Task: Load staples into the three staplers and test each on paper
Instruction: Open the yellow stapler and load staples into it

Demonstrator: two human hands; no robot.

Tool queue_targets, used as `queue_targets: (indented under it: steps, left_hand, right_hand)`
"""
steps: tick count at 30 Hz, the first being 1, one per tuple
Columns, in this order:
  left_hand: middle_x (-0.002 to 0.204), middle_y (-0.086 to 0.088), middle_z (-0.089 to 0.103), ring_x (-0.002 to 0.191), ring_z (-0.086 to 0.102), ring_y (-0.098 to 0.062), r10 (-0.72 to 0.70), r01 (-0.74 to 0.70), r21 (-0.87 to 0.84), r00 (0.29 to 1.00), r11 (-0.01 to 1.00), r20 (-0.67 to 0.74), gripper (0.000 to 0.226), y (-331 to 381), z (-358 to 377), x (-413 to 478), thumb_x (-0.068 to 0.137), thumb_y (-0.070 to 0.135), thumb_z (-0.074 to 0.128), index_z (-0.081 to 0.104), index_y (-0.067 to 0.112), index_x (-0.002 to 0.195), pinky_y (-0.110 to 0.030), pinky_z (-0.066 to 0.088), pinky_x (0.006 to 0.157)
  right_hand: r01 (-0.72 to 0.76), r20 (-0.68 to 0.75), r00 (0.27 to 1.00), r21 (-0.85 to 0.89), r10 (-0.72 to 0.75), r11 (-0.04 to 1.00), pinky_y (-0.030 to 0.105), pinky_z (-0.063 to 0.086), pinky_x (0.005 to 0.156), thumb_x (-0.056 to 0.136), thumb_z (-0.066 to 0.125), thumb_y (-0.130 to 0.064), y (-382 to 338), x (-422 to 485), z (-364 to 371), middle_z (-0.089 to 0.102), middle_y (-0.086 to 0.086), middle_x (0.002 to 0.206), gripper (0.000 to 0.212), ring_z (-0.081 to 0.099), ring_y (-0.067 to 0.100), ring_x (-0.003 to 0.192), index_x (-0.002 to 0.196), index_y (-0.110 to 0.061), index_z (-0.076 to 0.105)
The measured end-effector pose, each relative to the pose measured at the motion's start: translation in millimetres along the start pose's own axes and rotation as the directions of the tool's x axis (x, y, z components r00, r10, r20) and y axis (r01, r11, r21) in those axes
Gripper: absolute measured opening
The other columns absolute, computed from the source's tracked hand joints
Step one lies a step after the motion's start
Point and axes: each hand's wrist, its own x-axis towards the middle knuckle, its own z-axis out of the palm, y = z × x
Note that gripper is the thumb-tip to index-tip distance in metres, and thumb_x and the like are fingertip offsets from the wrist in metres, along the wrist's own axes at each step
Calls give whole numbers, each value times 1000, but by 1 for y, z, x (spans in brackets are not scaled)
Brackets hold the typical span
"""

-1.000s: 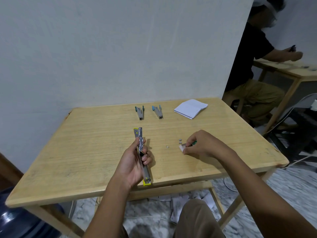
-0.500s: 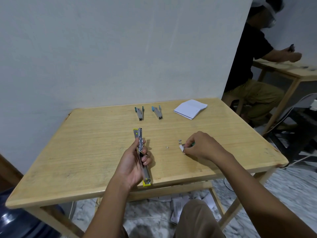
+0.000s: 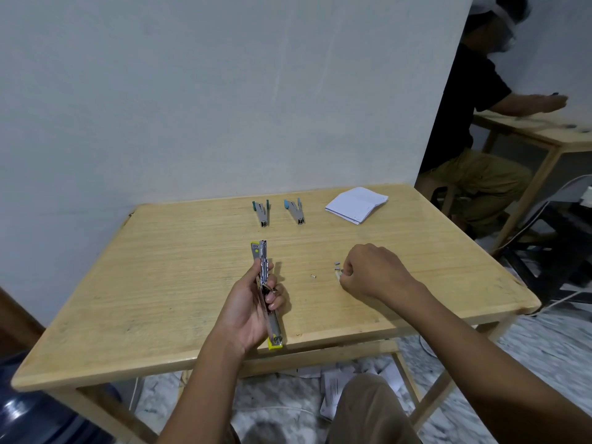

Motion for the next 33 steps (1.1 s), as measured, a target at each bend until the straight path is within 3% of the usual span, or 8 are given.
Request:
queue_targets:
  steps: [3, 5, 8, 13, 17, 23, 27, 33]
  left_hand:
    - [59, 0, 40, 42, 34, -11, 1, -1, 2, 1000, 1000, -3, 20, 0, 1, -1, 97, 32, 51, 54, 13, 92, -21, 28, 38]
    - [59, 0, 40, 42, 35, -11, -2, 2, 2, 1000, 1000, -6, 21, 1, 1, -1, 97, 32, 50, 54, 13, 90, -21, 27, 38]
    - [58, 0, 40, 42, 34, -11, -3, 3, 2, 1000, 1000, -11, 20, 0, 2, -1, 96, 32, 51, 54, 13, 90, -21, 27, 39]
    - [58, 0, 40, 41, 34, -11, -1, 1, 0, 1000, 1000, -14, 19, 0, 3, -1, 94, 32, 53, 54, 13, 90, -21, 27, 38]
    - [58, 0, 41, 41, 34, -11, -5, 5, -9, 1000, 1000, -12, 19, 0, 3, -1, 93, 31, 53, 54, 13, 89, -21, 28, 38]
    - [59, 0, 41, 42, 34, -11, -8, 7, -10, 1000, 1000, -18, 19, 0, 3, -1, 93, 32, 55, 55, 13, 91, -21, 27, 39]
    - [59, -1, 41, 42, 35, -11, -5, 5, -14, 1000, 1000, -21, 19, 0, 3, -1, 89, 31, 57, 54, 12, 92, -21, 27, 39]
    - [58, -1, 41, 41, 34, -11, -7, 7, -4, 1000, 1000, -26, 19, 1, 4, -1, 94, 32, 54, 54, 13, 90, -21, 27, 39]
  right_hand:
    - [-6, 0, 1000, 23, 6, 1000, 27, 32, 48, 83, 63, -29, 3, 0, 2, 41, -2, 51, 39, 44, 23, 52, 52, -18, 43]
    - [-3, 19, 1000, 71, 1, 997, 27, 34, 47, 84, 63, -29, 6, 0, 2, 53, 0, 55, 38, 53, 23, 56, 52, -15, 49]
    - [-8, 38, 999, 163, 2, 987, 31, 50, 60, 86, 62, -31, 10, 0, -2, 74, -10, 89, 27, 63, 9, 74, 72, -10, 70]
    - [-24, 62, 998, 176, 14, 984, 29, 41, 77, 92, 57, -34, 20, 3, -19, 68, -15, 113, 16, 61, 15, 103, 96, -36, 71]
    - [89, 177, 979, 76, -101, 993, 32, 48, 81, 89, 59, -32, 28, 12, -27, 65, -16, 115, 19, 59, 13, 102, 96, -45, 70]
    - [267, 334, 914, -70, -229, 961, 37, 53, 84, 89, 65, -41, 22, 22, -29, 63, -18, 121, 17, 60, 12, 104, 104, -42, 73]
    - [277, 333, 913, -83, -236, 957, 38, 53, 84, 89, 65, -42, 22, 29, -26, 65, -16, 120, 14, 61, 13, 103, 100, -40, 74]
    - [257, 202, 943, 67, -265, 964, 35, 52, 78, 91, 62, -42, 31, 27, -15, 63, -17, 107, 13, 57, 5, 96, 95, -38, 74]
